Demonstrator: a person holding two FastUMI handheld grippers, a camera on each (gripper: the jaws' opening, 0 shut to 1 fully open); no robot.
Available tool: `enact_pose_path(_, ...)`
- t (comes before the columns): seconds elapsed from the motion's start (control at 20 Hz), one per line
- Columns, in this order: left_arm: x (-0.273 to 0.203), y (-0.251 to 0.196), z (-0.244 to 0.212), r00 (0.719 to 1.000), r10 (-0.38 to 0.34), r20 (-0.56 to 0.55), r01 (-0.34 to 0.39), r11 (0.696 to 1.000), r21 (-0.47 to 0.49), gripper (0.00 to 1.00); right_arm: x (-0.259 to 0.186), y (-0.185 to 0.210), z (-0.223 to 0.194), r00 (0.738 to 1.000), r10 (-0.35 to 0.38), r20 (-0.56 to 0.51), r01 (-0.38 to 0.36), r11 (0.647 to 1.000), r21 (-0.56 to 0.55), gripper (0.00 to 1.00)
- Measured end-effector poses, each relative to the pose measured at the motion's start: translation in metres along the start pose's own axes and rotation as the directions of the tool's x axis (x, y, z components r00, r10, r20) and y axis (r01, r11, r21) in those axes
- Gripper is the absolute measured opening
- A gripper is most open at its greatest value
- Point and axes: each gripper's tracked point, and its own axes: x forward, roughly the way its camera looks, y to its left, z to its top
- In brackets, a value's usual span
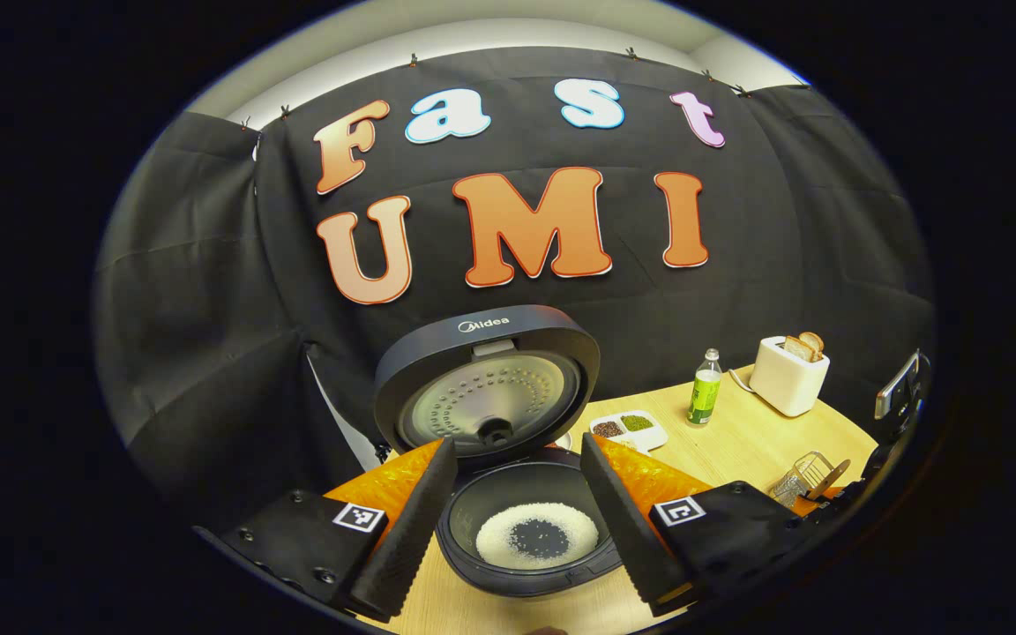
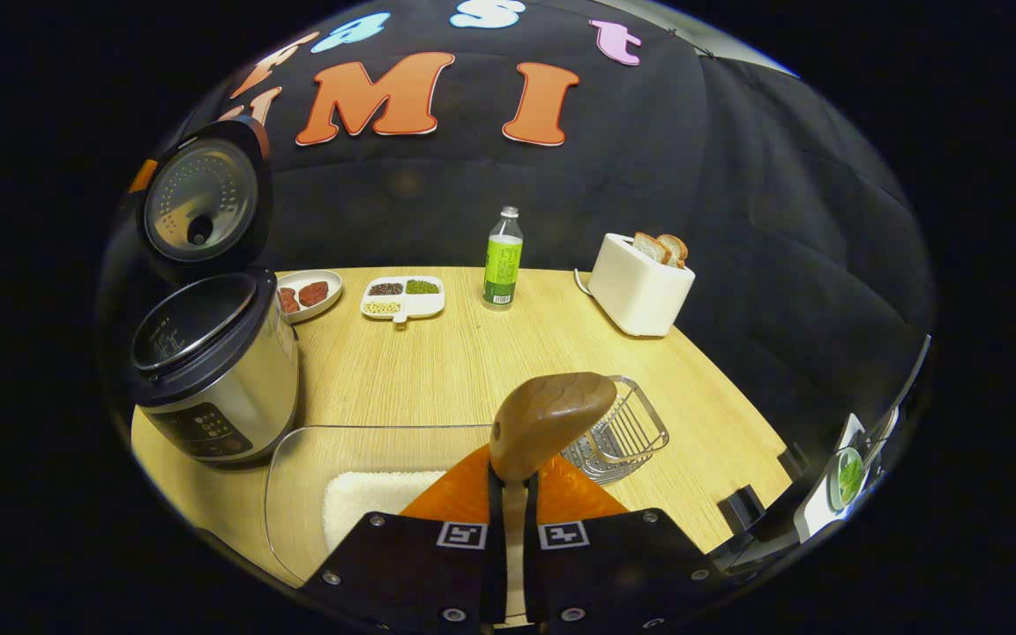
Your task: Close the left gripper, press the button to open the rice cooker; take a wooden spoon from the chopstick holder with the right hand, scoop a spoonful of rice and pour it into the rice cooker, then put the wooden spoon back into the chopstick holder.
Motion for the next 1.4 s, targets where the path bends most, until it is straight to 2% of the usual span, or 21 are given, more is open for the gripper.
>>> enact_pose_path(0.35, 0.001, 0.007, -0.001, 1.000, 0.006, 0.011, -0.006, 0.999, 0.036, 0.87, 0.006, 0.012, -0.015, 0.999, 0.032, -0.044, -0.029, 0.997, 0.067, 0.07)
enact_pose_path(0.4, 0.002, 0.008, 0.000, 1.000, 0.008, 0.009, -0.008, 0.999, 0.035, 1.00, 0.005, 0.014, -0.015, 0.998, 0.039, -0.045, -0.035, 0.996, 0.079, 0.07)
enact_pose_path(0.45, 0.002, 0.009, -0.002, 1.000, 0.012, 0.007, -0.012, 0.999, 0.034, 1.00, 0.004, 0.013, -0.015, 0.998, 0.042, -0.041, -0.038, 0.996, 0.083, 0.07)
enact_pose_path(0.55, 0.002, 0.010, -0.001, 1.000, 0.015, 0.006, -0.016, 0.999, 0.033, 0.87, 0.002, 0.017, -0.015, 0.998, 0.062, -0.033, -0.058, 0.991, 0.122, 0.07)
enact_pose_path(0.7, 0.004, 0.010, -0.002, 1.000, 0.018, 0.004, -0.018, 0.999, 0.032, 0.87, 0.001, 0.019, -0.015, 0.997, 0.064, -0.031, -0.059, 0.988, 0.142, 0.07)
enact_pose_path(1.0, 0.005, 0.006, -0.001, 1.000, 0.002, 0.005, -0.002, 0.999, 0.041, 0.87, -0.007, 0.044, -0.019, 0.986, 0.162, -0.047, -0.147, 0.959, 0.241, 0.07)
enact_pose_path(1.05, 0.004, 0.005, -0.001, 1.000, -0.001, 0.005, 0.001, 0.999, 0.042, 0.95, -0.007, 0.045, -0.018, 0.985, 0.165, -0.044, -0.150, 0.958, 0.246, 0.07)
enact_pose_path(1.1, 0.004, 0.005, 0.000, 1.000, -0.003, 0.005, 0.003, 0.999, 0.045, 0.95, -0.007, 0.044, -0.019, 0.985, 0.167, -0.042, -0.151, 0.955, 0.254, 0.07)
enact_pose_path(1.4, 0.007, 0.008, -0.002, 1.000, -0.006, 0.004, 0.006, 0.998, 0.054, 0.95, -0.003, 0.046, -0.019, 0.968, 0.238, -0.084, -0.191, 0.910, 0.368, 0.07)
